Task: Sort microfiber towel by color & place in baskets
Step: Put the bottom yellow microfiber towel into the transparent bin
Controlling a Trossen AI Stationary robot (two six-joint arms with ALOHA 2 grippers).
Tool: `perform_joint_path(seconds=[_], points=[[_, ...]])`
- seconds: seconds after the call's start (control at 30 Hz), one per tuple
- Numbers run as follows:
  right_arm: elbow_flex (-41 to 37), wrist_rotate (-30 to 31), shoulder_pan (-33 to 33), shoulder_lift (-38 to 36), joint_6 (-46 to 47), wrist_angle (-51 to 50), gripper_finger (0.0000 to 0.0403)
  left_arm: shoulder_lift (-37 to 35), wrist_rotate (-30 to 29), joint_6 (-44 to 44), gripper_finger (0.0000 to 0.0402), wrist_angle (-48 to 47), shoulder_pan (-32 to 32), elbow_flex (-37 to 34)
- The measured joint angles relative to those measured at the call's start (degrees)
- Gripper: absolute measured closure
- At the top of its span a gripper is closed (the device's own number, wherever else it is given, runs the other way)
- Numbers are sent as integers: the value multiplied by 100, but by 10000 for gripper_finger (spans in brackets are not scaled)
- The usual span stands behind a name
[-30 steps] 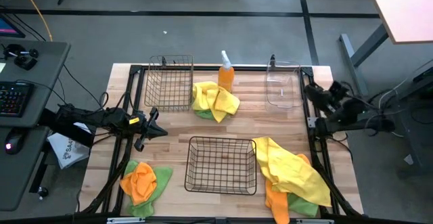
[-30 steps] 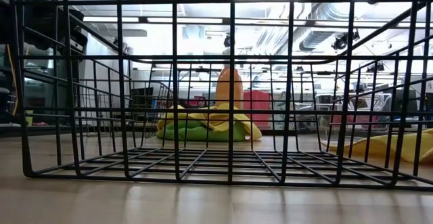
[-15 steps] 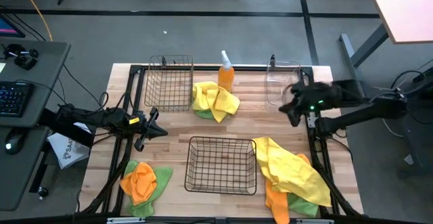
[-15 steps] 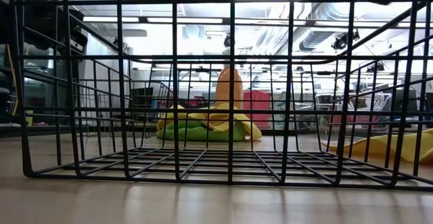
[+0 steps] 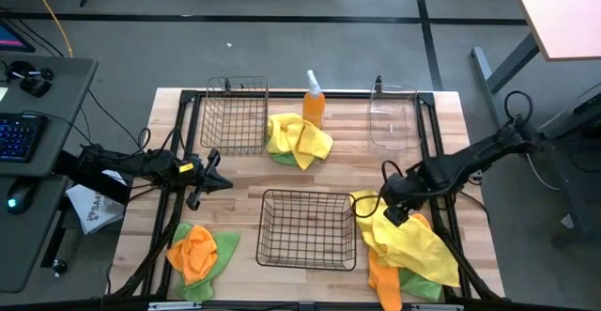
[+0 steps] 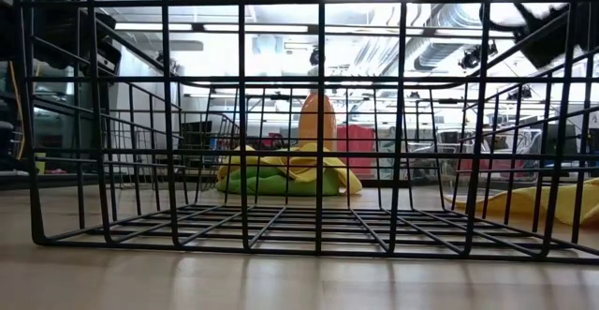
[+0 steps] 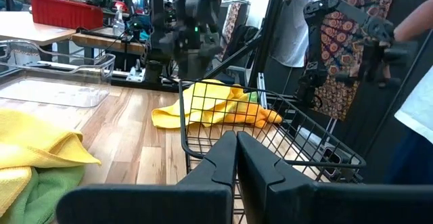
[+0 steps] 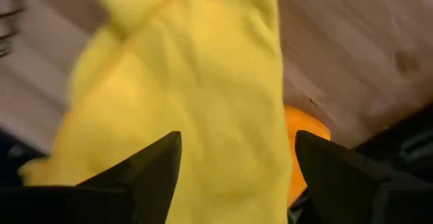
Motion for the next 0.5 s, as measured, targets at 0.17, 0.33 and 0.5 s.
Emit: perform_joint_path(seconds=[0.17,0.33,0.5], points=[[-585,35,158,165,428,392,110,0,-1,0,401,-1,2,0],[-937,0,177,214,452,493,110,-1,0,-1,401,-1,2,0],[-1014,-263,177,212,202,1097,119,-2,1,0,401,1,0,0]])
